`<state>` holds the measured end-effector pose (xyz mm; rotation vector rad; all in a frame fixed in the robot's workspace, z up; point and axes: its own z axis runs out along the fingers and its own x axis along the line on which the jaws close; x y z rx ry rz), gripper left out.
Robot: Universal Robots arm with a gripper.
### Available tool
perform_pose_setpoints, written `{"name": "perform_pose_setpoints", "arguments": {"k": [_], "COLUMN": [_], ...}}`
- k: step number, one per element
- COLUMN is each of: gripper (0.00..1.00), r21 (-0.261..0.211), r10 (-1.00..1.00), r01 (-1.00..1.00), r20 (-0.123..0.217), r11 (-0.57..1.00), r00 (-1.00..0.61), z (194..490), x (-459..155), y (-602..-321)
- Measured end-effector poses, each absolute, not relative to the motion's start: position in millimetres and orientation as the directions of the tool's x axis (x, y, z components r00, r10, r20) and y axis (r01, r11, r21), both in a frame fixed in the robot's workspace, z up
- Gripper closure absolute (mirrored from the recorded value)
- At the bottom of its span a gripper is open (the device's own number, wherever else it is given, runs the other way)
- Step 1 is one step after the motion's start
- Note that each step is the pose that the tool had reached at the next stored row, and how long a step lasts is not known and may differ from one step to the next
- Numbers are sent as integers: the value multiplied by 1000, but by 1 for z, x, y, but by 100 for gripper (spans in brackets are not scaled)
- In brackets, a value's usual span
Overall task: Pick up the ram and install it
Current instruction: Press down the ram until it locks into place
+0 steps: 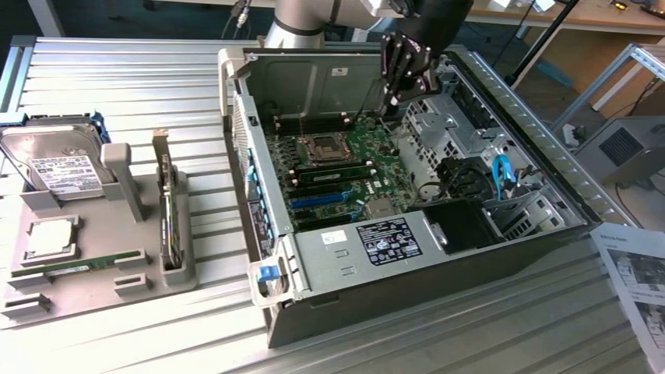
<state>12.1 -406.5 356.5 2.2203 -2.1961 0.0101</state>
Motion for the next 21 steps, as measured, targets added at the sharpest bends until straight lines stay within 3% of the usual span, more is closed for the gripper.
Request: {"name": "perform_pose_setpoints", "arguments": {"k": [21], "gripper": [89], "r21": [8], "r10": [-1000], "r01": [-1000], "r20": [3], "r11": [-11], "r00": [11], "z": [327], "x": [13], "y": [-407]}}
